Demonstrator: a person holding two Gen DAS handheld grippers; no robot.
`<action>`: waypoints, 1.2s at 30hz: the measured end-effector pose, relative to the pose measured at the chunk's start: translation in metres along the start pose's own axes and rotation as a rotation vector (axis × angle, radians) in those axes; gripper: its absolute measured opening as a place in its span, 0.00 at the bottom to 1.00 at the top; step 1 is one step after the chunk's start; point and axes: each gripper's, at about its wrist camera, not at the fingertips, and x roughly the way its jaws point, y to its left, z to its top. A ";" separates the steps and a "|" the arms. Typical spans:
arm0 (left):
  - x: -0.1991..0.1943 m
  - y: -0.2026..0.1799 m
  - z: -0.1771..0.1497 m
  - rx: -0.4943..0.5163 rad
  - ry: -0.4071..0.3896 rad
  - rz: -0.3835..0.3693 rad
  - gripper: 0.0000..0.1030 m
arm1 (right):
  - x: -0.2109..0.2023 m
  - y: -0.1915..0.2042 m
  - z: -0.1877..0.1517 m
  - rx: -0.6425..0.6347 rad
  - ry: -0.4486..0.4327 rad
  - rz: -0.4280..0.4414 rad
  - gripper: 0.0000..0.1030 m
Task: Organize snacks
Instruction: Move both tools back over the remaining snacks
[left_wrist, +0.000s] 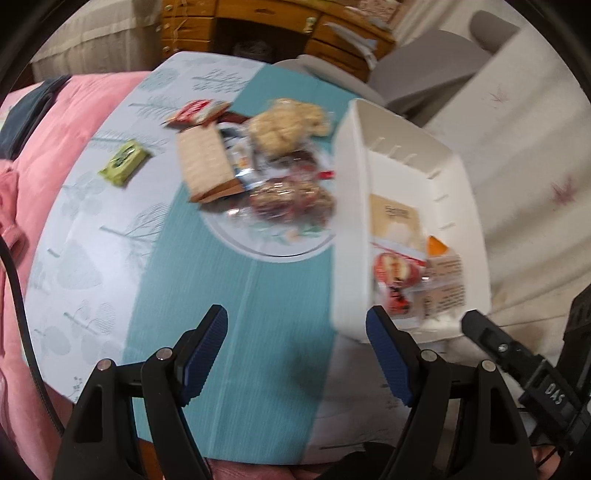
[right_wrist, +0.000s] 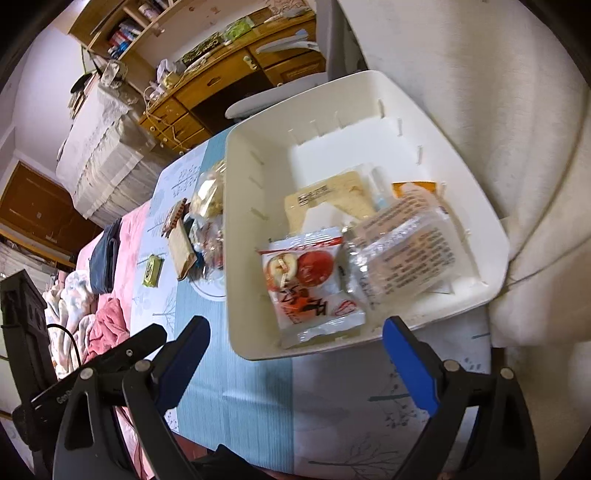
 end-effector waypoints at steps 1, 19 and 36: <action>0.001 0.006 0.001 -0.008 0.003 0.008 0.74 | 0.002 0.006 0.000 -0.009 0.004 -0.001 0.93; -0.012 0.112 0.046 -0.062 -0.002 0.098 0.74 | 0.040 0.111 0.009 -0.128 -0.011 -0.021 0.93; -0.005 0.173 0.100 0.086 -0.033 0.140 0.74 | 0.093 0.213 0.000 -0.347 -0.083 -0.075 0.93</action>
